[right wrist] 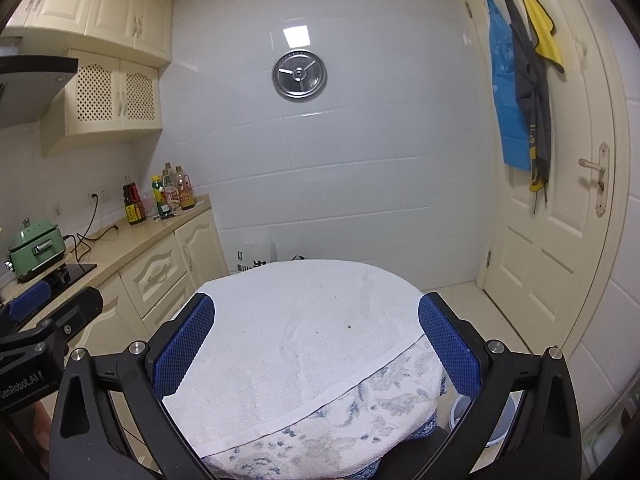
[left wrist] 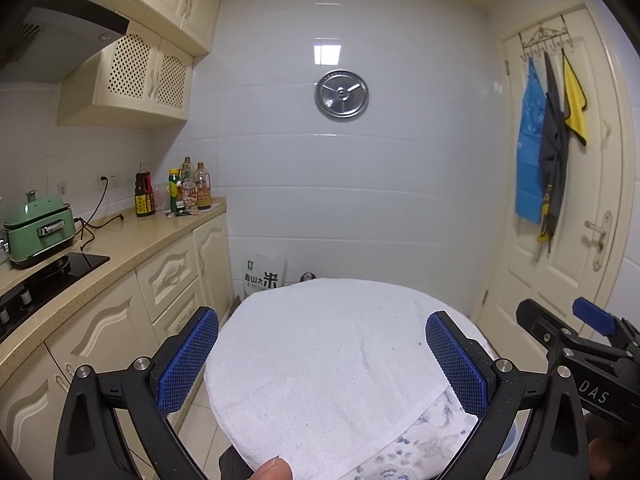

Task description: Collect trash

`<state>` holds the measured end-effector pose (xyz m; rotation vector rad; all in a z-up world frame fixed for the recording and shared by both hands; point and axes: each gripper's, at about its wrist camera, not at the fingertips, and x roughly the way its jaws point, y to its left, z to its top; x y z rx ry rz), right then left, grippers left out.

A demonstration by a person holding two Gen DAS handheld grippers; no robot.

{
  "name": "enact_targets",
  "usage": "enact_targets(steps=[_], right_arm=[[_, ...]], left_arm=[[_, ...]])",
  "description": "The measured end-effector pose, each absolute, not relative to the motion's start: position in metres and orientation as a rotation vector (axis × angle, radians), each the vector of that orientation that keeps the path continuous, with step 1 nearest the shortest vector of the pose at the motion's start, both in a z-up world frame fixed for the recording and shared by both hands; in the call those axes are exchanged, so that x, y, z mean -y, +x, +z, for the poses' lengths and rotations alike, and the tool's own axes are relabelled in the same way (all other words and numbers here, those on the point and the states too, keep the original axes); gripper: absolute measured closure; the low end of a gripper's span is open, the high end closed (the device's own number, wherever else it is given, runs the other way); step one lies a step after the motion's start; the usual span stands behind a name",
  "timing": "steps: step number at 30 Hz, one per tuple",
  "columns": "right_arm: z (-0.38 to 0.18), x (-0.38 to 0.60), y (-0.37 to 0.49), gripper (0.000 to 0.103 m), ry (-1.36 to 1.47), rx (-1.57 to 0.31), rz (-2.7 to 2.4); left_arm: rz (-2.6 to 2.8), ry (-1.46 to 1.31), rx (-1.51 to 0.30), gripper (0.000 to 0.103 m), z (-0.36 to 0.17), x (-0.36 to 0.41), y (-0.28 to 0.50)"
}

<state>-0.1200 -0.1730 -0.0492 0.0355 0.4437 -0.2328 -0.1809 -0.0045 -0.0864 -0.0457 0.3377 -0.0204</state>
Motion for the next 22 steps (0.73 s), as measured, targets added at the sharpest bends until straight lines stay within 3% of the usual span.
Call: enact_targets(steps=[22], right_arm=[[-0.055, 0.174, -0.12, 0.0, 0.042, -0.453, -0.229]], left_arm=[[-0.044, -0.047, -0.311, 0.001, -0.089, 0.001, -0.169]])
